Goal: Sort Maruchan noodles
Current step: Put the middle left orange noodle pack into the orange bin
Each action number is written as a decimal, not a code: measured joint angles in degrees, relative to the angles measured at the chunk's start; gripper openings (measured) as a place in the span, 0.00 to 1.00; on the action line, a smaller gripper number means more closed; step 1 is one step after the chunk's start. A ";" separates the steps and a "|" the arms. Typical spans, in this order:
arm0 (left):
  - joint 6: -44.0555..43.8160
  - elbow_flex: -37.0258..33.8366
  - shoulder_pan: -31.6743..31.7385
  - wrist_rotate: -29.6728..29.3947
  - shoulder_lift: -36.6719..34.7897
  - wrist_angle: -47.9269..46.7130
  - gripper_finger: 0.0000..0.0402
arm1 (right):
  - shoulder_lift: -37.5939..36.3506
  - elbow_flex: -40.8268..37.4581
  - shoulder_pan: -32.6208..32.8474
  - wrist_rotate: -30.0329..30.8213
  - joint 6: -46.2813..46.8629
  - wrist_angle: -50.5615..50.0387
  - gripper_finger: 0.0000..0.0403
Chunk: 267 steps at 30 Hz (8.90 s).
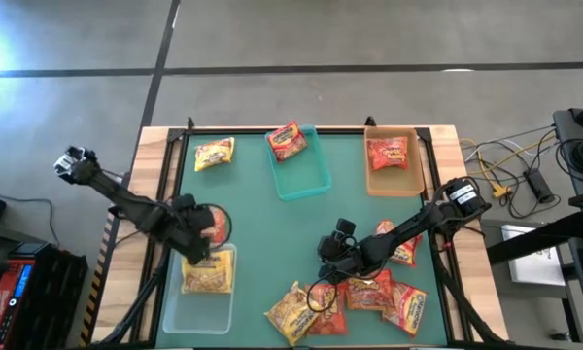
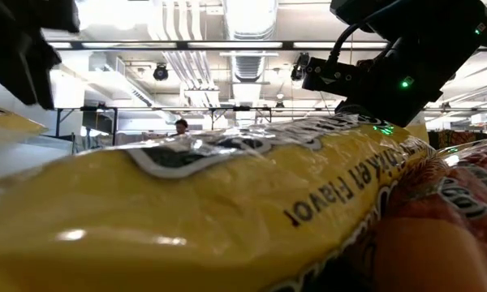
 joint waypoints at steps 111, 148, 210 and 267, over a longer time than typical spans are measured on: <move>23.06 -8.22 23.61 6.31 25.99 65.39 0.65 | 0.02 0.00 -0.02 -0.03 -8.34 3.27 0.37; 21.36 -20.81 20.91 -0.42 11.45 71.50 0.65 | 0.02 0.00 0.00 -0.04 -8.34 4.67 0.37; 25.01 -12.62 22.14 5.77 36.59 75.74 0.65 | -8.60 0.63 -4.68 -12.21 23.15 2.14 0.37; 29.17 -12.76 26.99 9.96 38.19 84.06 0.65 | -10.72 -24.06 -22.43 -34.62 33.49 44.55 0.66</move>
